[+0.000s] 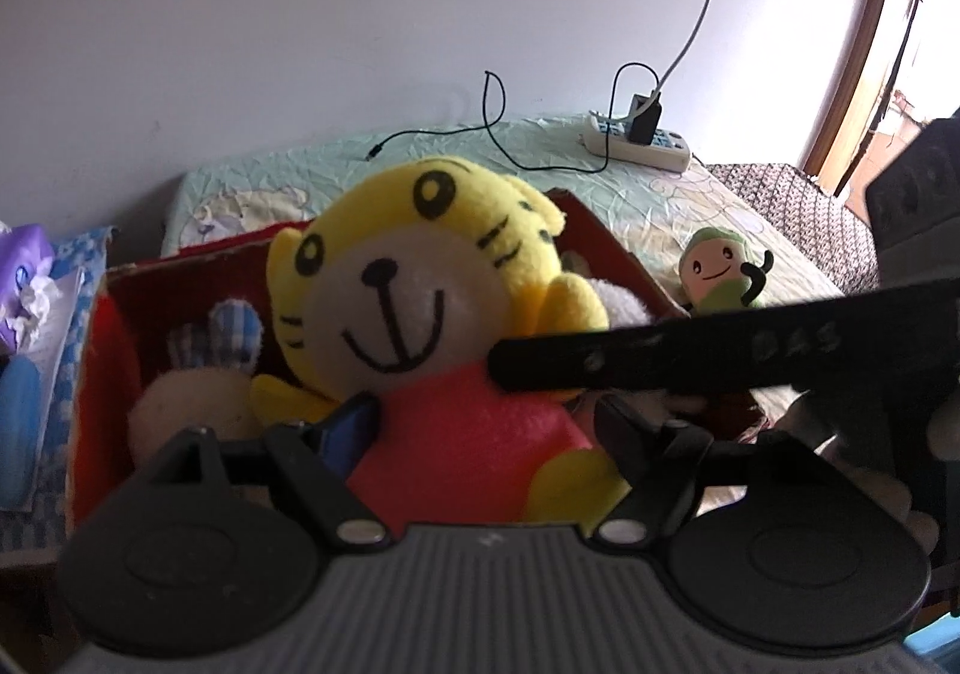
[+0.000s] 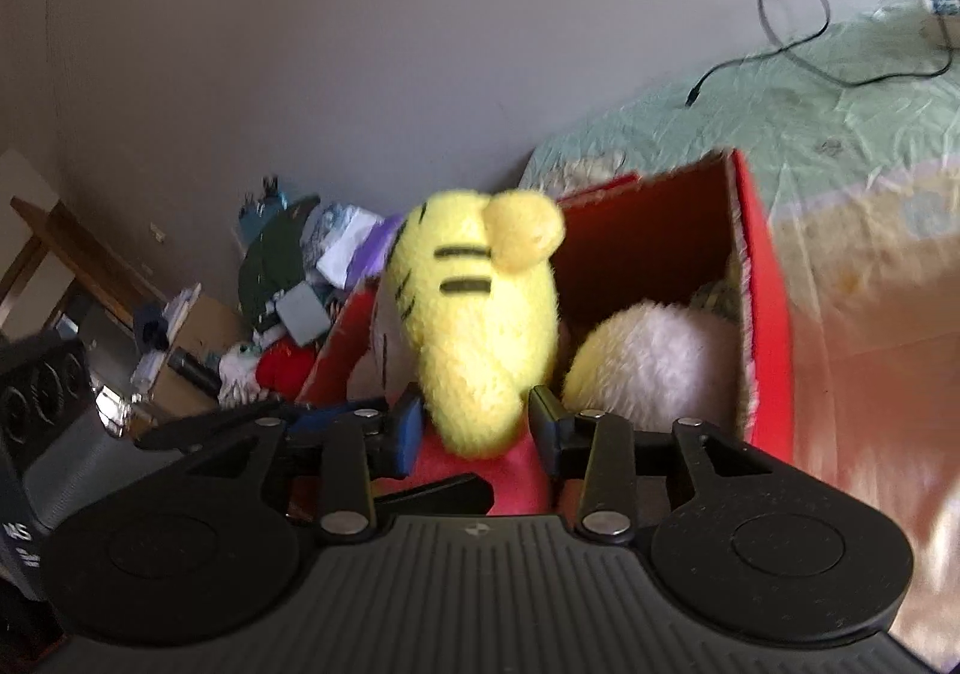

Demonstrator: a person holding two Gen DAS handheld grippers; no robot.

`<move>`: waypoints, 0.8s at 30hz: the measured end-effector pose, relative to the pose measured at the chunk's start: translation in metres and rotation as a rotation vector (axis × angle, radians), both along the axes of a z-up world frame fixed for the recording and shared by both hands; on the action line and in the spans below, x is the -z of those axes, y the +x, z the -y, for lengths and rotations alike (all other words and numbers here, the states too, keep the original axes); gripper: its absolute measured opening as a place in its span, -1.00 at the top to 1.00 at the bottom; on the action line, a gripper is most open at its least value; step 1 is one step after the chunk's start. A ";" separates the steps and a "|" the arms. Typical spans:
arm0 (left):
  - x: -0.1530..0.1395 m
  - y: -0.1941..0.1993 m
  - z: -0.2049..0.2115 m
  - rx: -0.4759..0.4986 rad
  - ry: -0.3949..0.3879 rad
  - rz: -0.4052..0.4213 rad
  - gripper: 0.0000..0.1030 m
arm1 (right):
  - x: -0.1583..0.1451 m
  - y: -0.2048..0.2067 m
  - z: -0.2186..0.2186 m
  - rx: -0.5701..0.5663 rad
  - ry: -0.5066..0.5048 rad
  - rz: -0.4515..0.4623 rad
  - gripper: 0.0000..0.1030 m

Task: Organize objects
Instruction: 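Lower the tiger plush into the red box and open the right gripper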

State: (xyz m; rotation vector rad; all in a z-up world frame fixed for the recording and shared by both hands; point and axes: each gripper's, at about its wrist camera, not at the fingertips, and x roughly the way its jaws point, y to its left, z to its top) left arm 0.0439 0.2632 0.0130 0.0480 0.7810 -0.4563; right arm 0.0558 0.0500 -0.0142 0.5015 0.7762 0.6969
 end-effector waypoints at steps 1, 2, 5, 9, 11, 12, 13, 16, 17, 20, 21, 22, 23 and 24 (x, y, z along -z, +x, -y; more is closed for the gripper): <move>0.000 0.001 0.000 0.000 -0.009 -0.001 -0.53 | -0.002 -0.001 0.003 0.013 0.007 0.013 0.19; -0.001 0.001 0.001 0.002 -0.018 -0.002 -0.53 | -0.005 -0.002 0.007 0.027 0.020 0.027 0.21; -0.001 0.004 0.007 0.018 -0.026 0.004 -0.54 | -0.008 0.002 0.010 0.059 0.020 0.042 0.31; 0.004 0.006 0.021 0.043 0.001 0.018 -0.57 | 0.000 0.006 0.009 0.096 -0.019 0.006 0.43; 0.005 0.007 0.027 0.058 0.013 0.028 -0.58 | 0.001 0.005 0.011 0.108 -0.037 0.001 0.45; 0.006 0.008 0.029 0.066 0.011 0.030 -0.58 | 0.002 0.004 0.012 0.109 -0.045 0.001 0.47; 0.007 0.009 0.031 0.069 0.011 0.030 -0.58 | 0.002 0.004 0.013 0.109 -0.049 -0.005 0.48; 0.010 0.009 0.038 0.076 0.046 0.031 -0.63 | 0.004 0.007 0.010 0.103 -0.074 -0.008 0.50; 0.010 0.007 0.040 0.083 0.067 0.034 -0.65 | 0.003 0.006 0.007 0.098 -0.095 0.002 0.49; 0.011 -0.001 0.037 0.094 0.089 0.036 -0.67 | 0.002 0.001 0.000 0.091 -0.143 0.040 0.40; 0.011 -0.004 0.035 0.093 0.088 0.033 -0.67 | 0.001 0.000 -0.003 0.090 -0.154 0.049 0.38; 0.011 -0.005 0.032 0.091 0.083 0.027 -0.66 | 0.002 -0.001 -0.004 0.091 -0.161 0.055 0.37; 0.010 -0.006 0.030 0.087 0.076 0.024 -0.65 | 0.002 -0.001 -0.005 0.091 -0.170 0.063 0.37; 0.009 -0.005 0.027 0.082 0.067 0.021 -0.64 | 0.002 -0.002 -0.005 0.090 -0.175 0.070 0.37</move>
